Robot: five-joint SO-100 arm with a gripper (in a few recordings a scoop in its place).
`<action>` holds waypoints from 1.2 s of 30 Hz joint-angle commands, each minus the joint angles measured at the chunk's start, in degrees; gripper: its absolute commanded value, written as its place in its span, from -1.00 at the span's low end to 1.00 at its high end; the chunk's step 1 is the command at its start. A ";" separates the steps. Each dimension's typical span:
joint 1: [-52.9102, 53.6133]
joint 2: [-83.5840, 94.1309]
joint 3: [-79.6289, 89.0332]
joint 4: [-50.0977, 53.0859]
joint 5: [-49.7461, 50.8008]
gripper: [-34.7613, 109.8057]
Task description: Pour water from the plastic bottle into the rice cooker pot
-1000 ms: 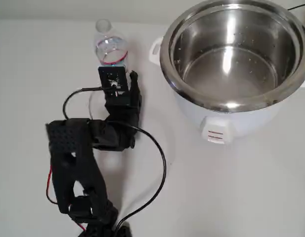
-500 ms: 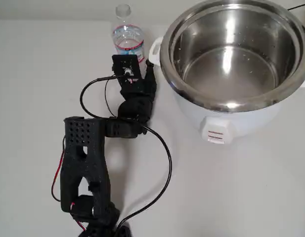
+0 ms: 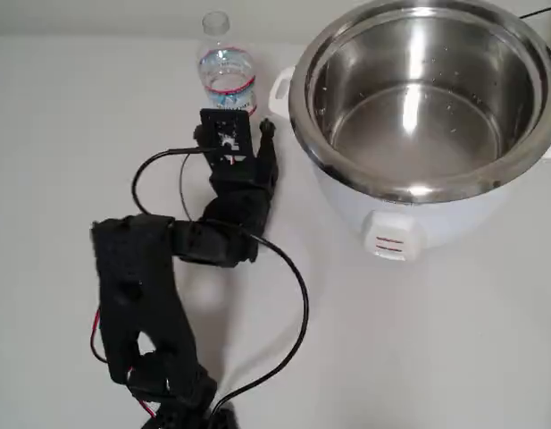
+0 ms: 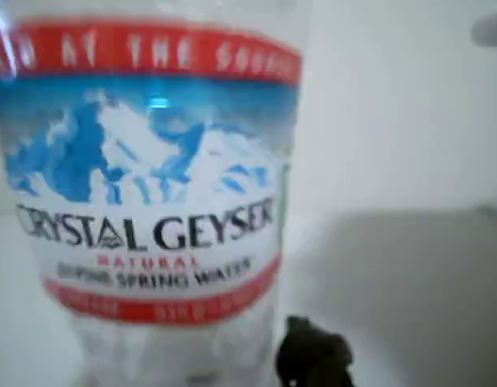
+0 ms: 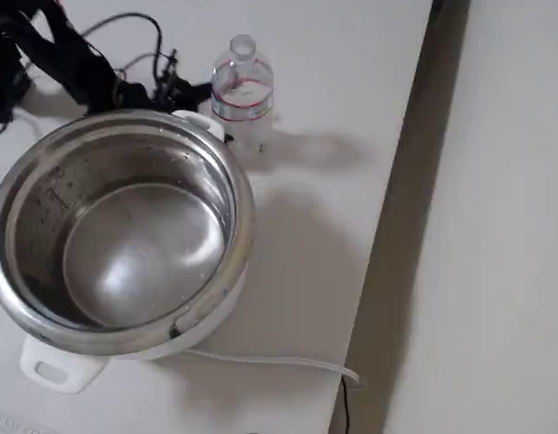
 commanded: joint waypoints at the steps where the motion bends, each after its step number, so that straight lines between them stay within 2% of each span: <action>1: 1.23 17.14 12.13 1.14 3.87 0.12; 7: 3.69 31.38 23.03 10.55 9.40 0.12; 10: 5.54 41.40 26.89 20.21 13.45 0.12; 12: 6.59 52.03 29.00 32.17 17.67 0.12; 16: 8.00 76.90 29.00 63.81 29.62 0.12; 26: 10.20 127.35 29.09 123.49 52.29 -0.03; 27: 10.99 126.91 26.72 128.50 54.58 -0.06; 34: 15.82 127.18 21.27 148.45 66.53 -0.37; 36: 17.05 127.18 21.88 150.29 71.28 -0.39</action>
